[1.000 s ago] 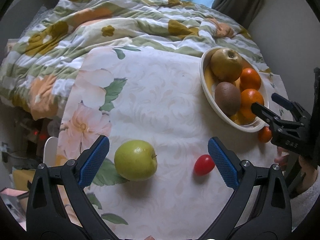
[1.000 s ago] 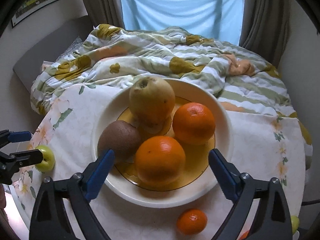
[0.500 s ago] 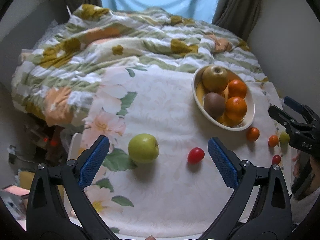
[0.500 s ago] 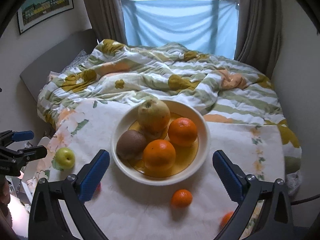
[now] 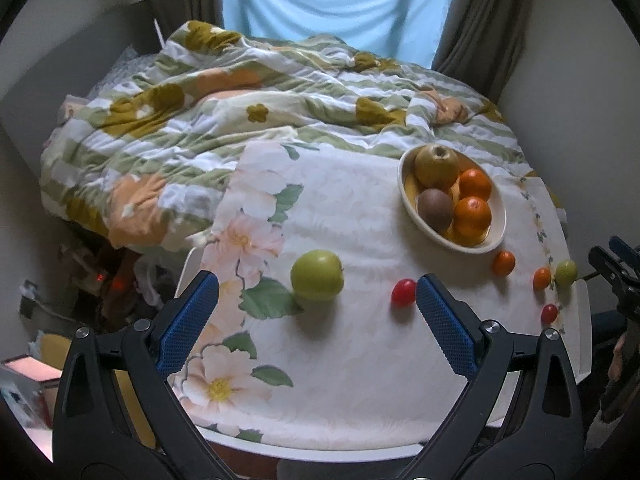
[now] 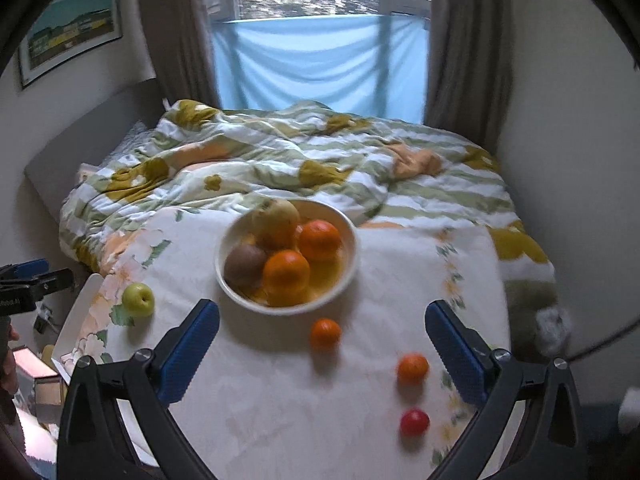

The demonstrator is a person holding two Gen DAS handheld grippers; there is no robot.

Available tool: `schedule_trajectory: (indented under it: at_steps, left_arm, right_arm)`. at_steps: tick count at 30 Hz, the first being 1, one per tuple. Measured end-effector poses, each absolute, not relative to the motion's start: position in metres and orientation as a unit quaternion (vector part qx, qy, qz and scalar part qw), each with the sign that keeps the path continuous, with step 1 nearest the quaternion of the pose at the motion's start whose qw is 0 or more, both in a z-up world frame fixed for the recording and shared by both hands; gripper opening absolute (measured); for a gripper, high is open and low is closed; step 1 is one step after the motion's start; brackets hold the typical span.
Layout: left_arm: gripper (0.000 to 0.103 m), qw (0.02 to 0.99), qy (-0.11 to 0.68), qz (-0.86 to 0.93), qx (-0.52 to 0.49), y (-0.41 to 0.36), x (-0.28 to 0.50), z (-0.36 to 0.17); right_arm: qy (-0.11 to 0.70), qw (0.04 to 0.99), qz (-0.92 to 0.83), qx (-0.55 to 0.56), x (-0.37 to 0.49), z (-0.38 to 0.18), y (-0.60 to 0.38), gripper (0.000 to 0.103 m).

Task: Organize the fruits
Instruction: 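Lower the large orange into the bowl and open the right gripper, then grasp the green apple with the left gripper while the right gripper grasps the red tomato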

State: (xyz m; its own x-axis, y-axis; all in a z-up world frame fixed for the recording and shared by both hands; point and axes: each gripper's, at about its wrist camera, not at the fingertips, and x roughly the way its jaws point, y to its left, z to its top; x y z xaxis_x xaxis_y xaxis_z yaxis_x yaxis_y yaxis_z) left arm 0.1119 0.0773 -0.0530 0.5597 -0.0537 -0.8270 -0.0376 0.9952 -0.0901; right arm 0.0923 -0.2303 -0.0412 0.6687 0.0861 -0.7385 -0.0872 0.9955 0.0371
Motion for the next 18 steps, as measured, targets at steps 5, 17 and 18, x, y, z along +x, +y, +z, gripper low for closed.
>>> schedule_trajectory:
  at_steps: [5, 17, 18]
  left_arm:
    - [0.103, 0.874, 0.483, -0.027, -0.038, 0.081, 0.115, -0.073]
    - [0.103, 0.849, 0.524, -0.063, -0.017, 0.078, 0.142, -0.147]
    - [0.103, 0.846, 0.529, -0.063, -0.018, 0.078, 0.145, -0.153]
  right_arm:
    - [0.427, 0.904, -0.010, 0.026, 0.071, -0.061, -0.249, 0.103]
    - [0.476, 0.871, -0.095, 0.079, 0.048, -0.131, -0.283, 0.103]
    - [0.480, 0.868, -0.098, 0.083, 0.049, -0.138, -0.285, 0.103]
